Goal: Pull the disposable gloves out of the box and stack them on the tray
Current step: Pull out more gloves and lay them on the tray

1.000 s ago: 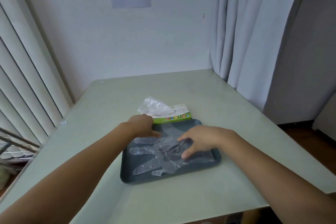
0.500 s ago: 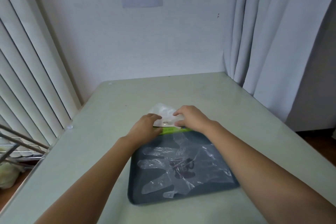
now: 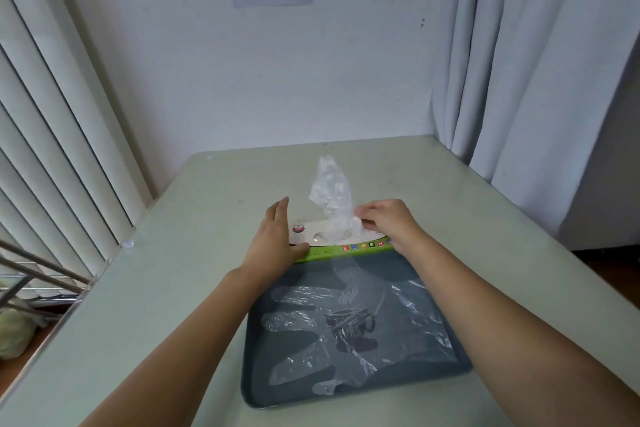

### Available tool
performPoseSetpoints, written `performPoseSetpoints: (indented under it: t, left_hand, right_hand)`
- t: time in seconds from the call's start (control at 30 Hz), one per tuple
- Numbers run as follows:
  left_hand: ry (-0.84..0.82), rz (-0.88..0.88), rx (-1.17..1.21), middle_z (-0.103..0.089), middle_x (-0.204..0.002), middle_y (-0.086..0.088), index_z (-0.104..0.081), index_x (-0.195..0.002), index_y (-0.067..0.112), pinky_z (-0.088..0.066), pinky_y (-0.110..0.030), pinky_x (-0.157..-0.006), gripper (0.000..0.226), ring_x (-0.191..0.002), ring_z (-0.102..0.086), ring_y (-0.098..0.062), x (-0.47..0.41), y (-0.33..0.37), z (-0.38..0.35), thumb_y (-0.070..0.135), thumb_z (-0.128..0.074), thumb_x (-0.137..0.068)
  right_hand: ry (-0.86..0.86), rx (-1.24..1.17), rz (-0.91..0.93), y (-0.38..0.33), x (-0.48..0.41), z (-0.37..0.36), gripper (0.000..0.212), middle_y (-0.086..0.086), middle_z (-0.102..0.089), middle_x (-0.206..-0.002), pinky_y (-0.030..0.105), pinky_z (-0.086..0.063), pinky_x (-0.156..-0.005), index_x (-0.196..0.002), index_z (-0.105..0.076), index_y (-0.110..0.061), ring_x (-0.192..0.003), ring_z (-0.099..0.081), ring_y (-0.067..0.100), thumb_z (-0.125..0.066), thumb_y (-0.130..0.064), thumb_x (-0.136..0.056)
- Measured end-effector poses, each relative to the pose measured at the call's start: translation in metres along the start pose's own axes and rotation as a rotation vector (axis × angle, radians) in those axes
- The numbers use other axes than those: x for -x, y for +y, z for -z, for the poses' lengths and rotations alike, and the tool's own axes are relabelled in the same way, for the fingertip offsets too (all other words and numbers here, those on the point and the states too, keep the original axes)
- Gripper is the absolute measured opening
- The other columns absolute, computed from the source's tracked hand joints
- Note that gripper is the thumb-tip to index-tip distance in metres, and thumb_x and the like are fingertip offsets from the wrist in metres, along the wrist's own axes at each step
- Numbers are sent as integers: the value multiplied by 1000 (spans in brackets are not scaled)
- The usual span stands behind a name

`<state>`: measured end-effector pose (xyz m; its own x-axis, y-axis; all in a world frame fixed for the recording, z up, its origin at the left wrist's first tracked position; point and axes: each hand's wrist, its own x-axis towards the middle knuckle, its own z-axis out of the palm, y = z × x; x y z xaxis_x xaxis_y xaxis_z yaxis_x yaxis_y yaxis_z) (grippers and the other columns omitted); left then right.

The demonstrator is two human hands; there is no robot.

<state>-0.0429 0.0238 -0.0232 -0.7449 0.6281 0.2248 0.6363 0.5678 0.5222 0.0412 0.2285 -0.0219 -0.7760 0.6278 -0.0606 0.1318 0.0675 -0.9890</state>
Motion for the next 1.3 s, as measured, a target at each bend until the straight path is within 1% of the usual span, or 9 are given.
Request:
performPoseSetpoints:
  t: [0.2, 0.47, 0.6, 0.7, 0.77, 0.9, 1.0, 1.17, 1.3]
  left_hand:
    - [-148, -215, -44, -22, -159, 5, -18, -154, 23, -22, -24, -114, 78, -142, -29, -15, -2, 21, -8, 26, -63, -91]
    - [-345, -8, 116, -41, -147, 6, -37, -146, 22, -30, -35, -113, 72, -135, -39, -18, -8, 22, -24, 42, -69, -84]
    - [-291, 111, 380, -58, -126, 1, -58, -129, 14, -38, -23, -95, 37, -110, -52, -14, -16, 39, -13, 20, -56, -93]
    - [-173, 190, 573, -60, -102, 0, -66, -102, 15, -44, -19, -72, 18, -96, -55, -16, -25, 52, -6, 27, -54, -95]
    - [-98, 195, 600, -57, -97, 1, -65, -103, 15, -41, -13, -61, 25, -91, -53, -13, -30, 61, -4, 37, -56, -95]
    - [11, 219, 685, -62, -105, 5, -66, -109, 13, -43, -23, -82, 37, -100, -57, -14, -43, 71, -2, 44, -65, -88]
    - [6, 235, 654, -65, -113, 2, -65, -115, 10, -43, -25, -84, 55, -104, -60, -16, -50, 73, -5, 53, -70, -80]
    - [-17, 191, 659, -69, -97, -1, -69, -94, 14, -45, -24, -74, 39, -95, -65, -19, -49, 80, -11, 51, -68, -82]
    - [15, 133, 556, -63, -103, 3, -60, -112, 12, -43, -19, -76, 45, -96, -60, -12, -44, 86, -12, 40, -75, -80]
  right_hand:
    - [-38, -282, -126, -2, 3, 4, 13, 8, -67, -86, 26, -51, -85, -96, -66, 7, -79, -65, 13, -68, 0, -84]
    - [-39, -611, -226, 1, 2, 11, 8, 11, -66, -89, 34, -47, -95, -84, -62, -1, -84, -63, 19, -59, 4, -89]
    - [-51, -619, -222, 2, 4, 12, 7, 11, -66, -90, 34, -46, -98, -84, -63, -1, -85, -63, 18, -60, 4, -88]
    - [-93, -532, -186, 1, 6, 10, 7, 9, -66, -90, 34, -44, -101, -85, -64, -3, -88, -62, 18, -60, 2, -88]
    - [-137, -496, -164, 0, 8, 10, 7, 9, -67, -93, 33, -44, -102, -87, -65, -3, -93, -62, 19, -59, 0, -89]
    - [-257, -429, -128, -3, 14, 12, 11, 11, -66, -93, 26, -49, -89, -93, -62, 1, -94, -62, 21, -51, 0, -94]
    - [-308, -347, -73, -9, 21, 13, 12, 8, -65, -86, 23, -49, -83, -90, -61, -1, -88, -61, 19, -50, 0, -94]
    - [-236, -144, 27, -25, 30, 7, 41, 4, -71, -103, 32, -53, -88, -110, -66, -13, -97, -68, 21, -46, -46, -97]
    - [-111, -159, 29, -31, 32, 8, 52, 4, -71, -100, 34, -54, -85, -104, -66, -16, -95, -68, 19, -52, -63, -84]
